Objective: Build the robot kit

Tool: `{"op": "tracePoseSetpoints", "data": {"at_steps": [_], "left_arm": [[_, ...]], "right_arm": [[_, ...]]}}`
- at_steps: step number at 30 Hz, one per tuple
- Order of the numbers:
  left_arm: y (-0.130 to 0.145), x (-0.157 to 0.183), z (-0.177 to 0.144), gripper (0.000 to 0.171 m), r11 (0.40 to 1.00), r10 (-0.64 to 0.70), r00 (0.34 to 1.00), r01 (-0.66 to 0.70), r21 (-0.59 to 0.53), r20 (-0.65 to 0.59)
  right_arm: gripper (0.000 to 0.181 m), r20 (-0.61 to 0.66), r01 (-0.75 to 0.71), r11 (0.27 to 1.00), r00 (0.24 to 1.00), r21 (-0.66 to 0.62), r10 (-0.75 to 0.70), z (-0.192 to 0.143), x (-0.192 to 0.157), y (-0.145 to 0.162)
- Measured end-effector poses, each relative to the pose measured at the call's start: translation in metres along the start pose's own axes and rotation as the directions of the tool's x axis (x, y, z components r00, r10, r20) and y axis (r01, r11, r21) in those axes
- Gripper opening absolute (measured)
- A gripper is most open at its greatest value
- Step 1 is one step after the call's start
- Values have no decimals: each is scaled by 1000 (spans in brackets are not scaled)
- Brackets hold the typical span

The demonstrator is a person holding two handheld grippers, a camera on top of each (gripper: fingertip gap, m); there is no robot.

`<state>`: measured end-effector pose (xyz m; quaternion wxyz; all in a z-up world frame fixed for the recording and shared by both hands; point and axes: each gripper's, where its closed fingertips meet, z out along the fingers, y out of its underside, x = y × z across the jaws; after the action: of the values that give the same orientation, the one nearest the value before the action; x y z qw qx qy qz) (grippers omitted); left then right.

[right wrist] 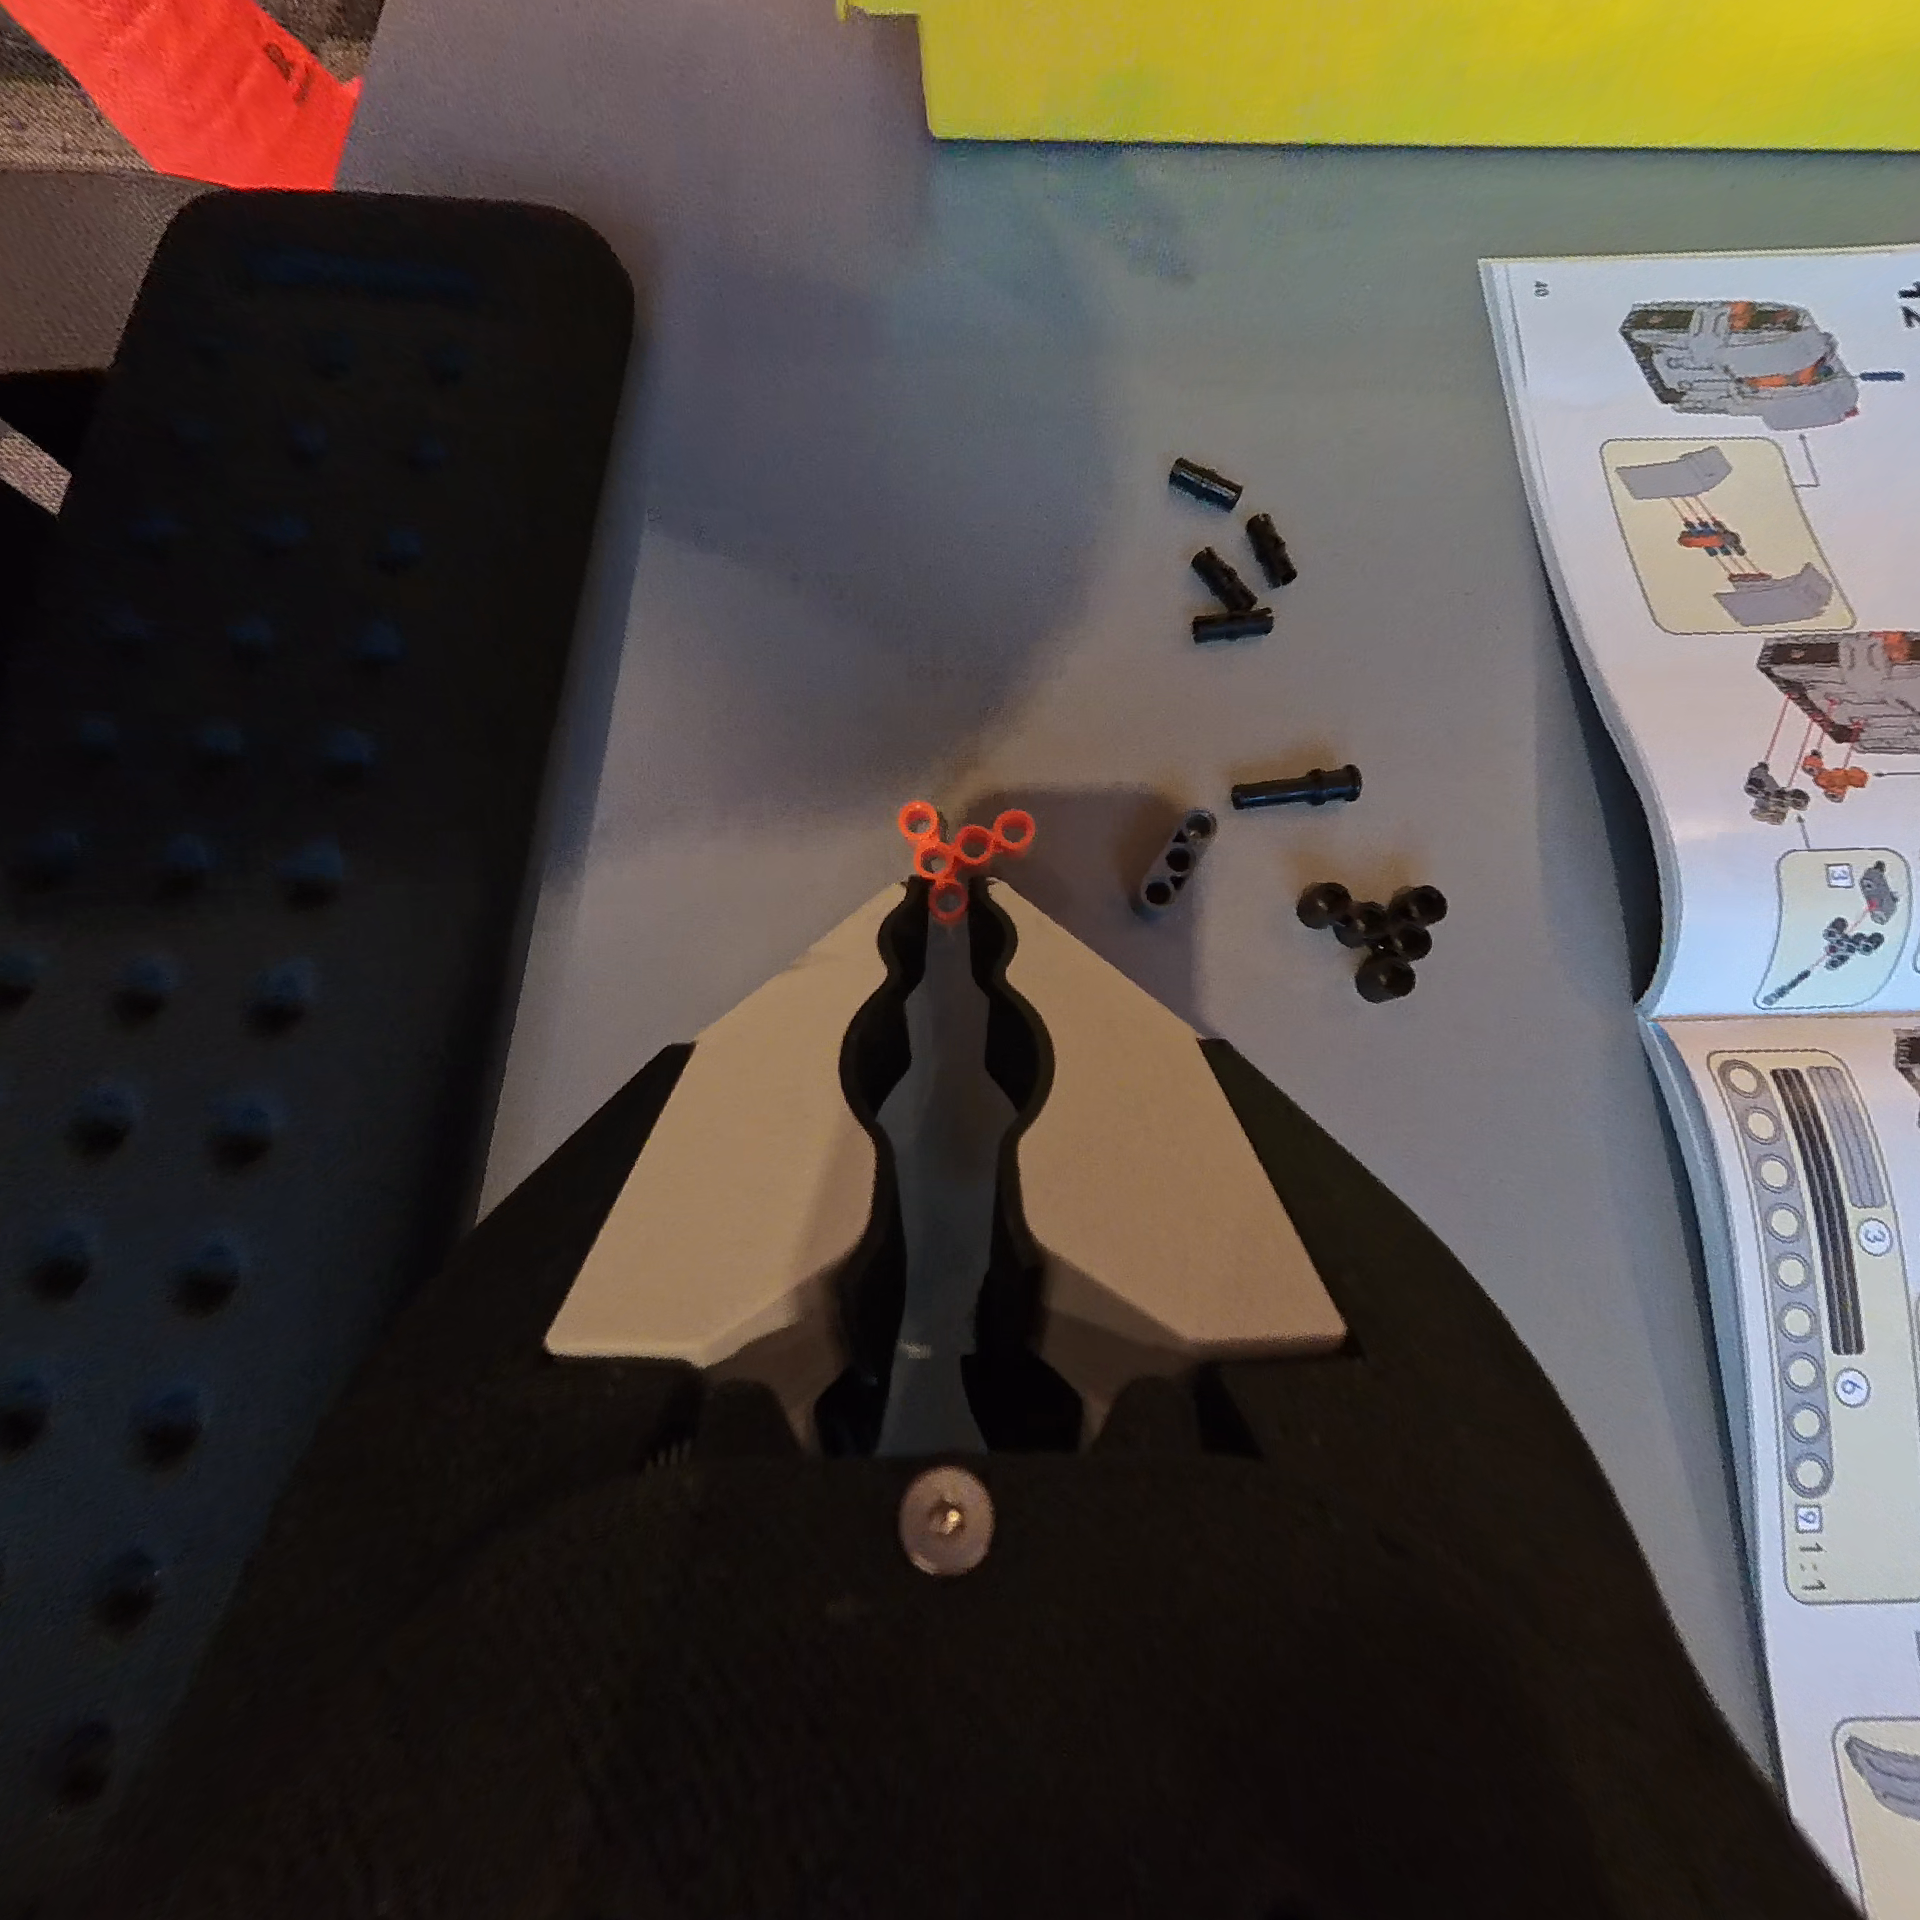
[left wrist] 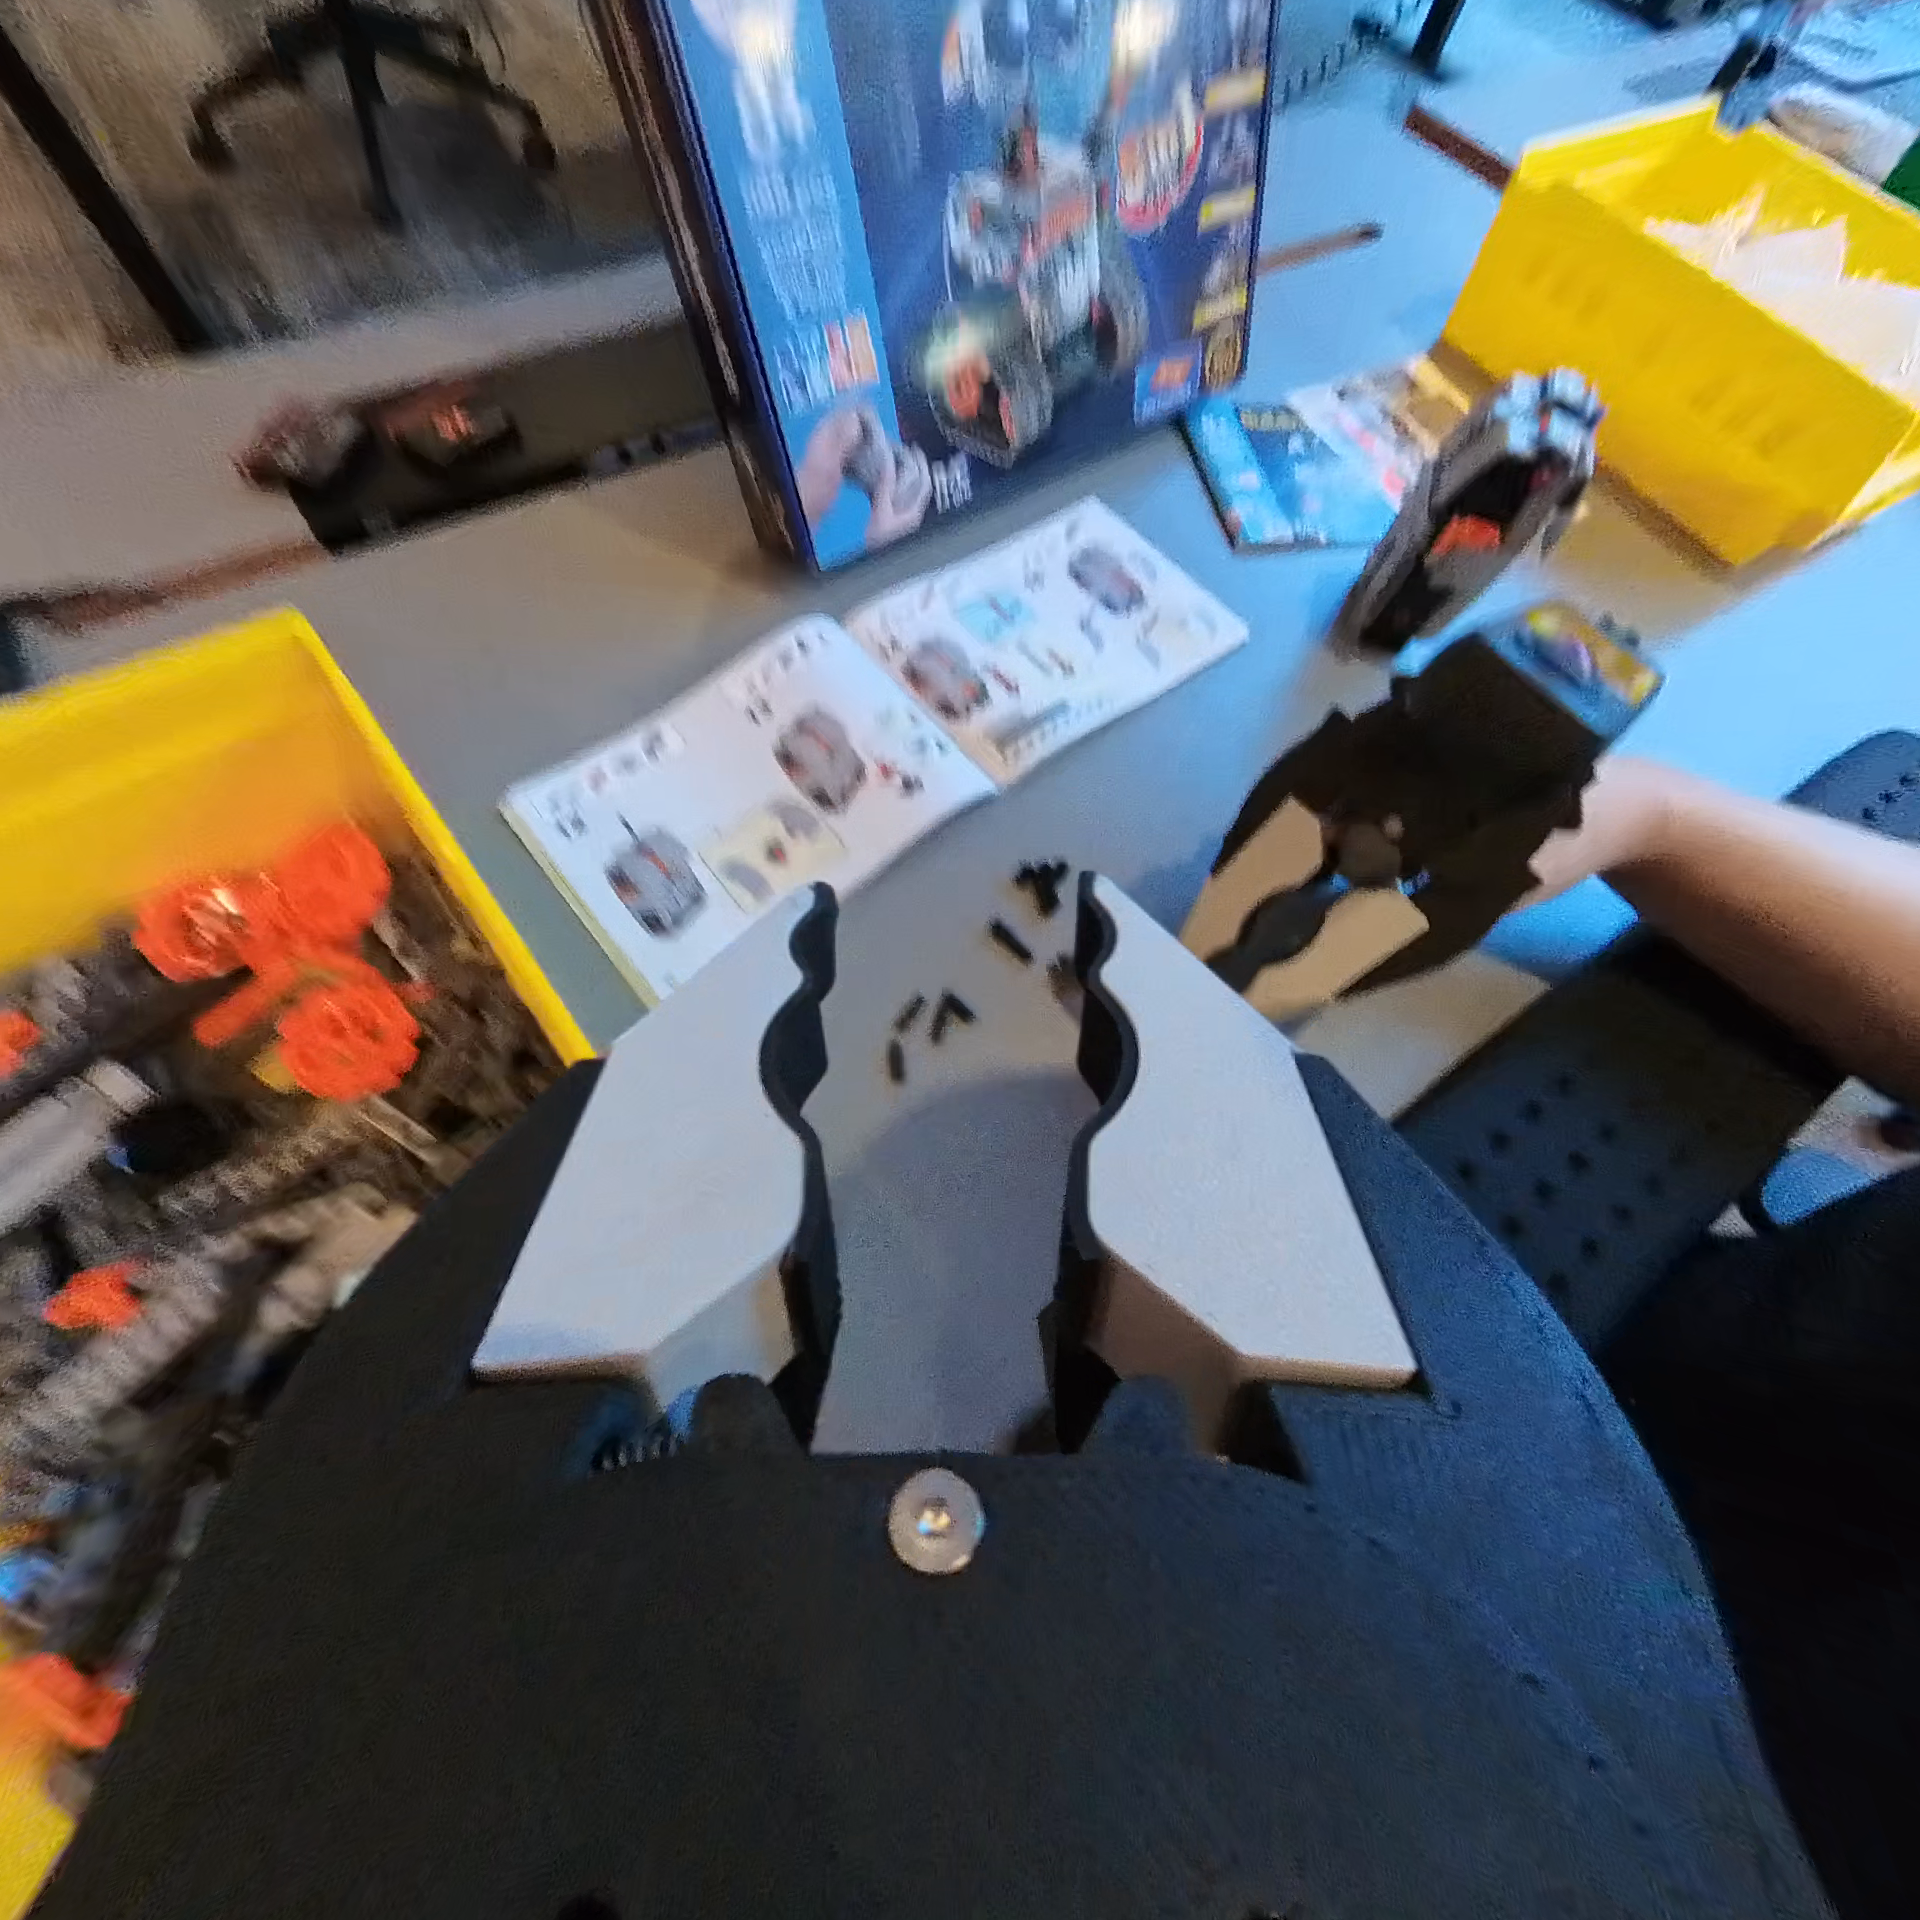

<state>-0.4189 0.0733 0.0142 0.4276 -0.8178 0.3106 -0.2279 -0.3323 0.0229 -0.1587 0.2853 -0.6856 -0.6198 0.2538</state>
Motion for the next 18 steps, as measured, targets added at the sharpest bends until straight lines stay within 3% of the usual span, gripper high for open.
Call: {"op": "tracePoseSetpoints", "data": {"at_steps": [5,8,12,18], "left_arm": [[66,26,26,37,995,-46,999,46,-87,-3],[92,31,48,40,995,-16,999,20,-102,41],[102,32,67,35,994,44,995,-35,-104,87],[124,4,86,27,970,69,972,-13,-241,224]], "right_arm": [[6,11,-4,1000,1000,1,4,5,1,3],[6,18,-11,1000,1000,17,11,5,2,2],[17,-14,15,1000,1000,11,-15,2,4,2],[17,-74,10,999,997,44,-7,-20,12,-5]]}}
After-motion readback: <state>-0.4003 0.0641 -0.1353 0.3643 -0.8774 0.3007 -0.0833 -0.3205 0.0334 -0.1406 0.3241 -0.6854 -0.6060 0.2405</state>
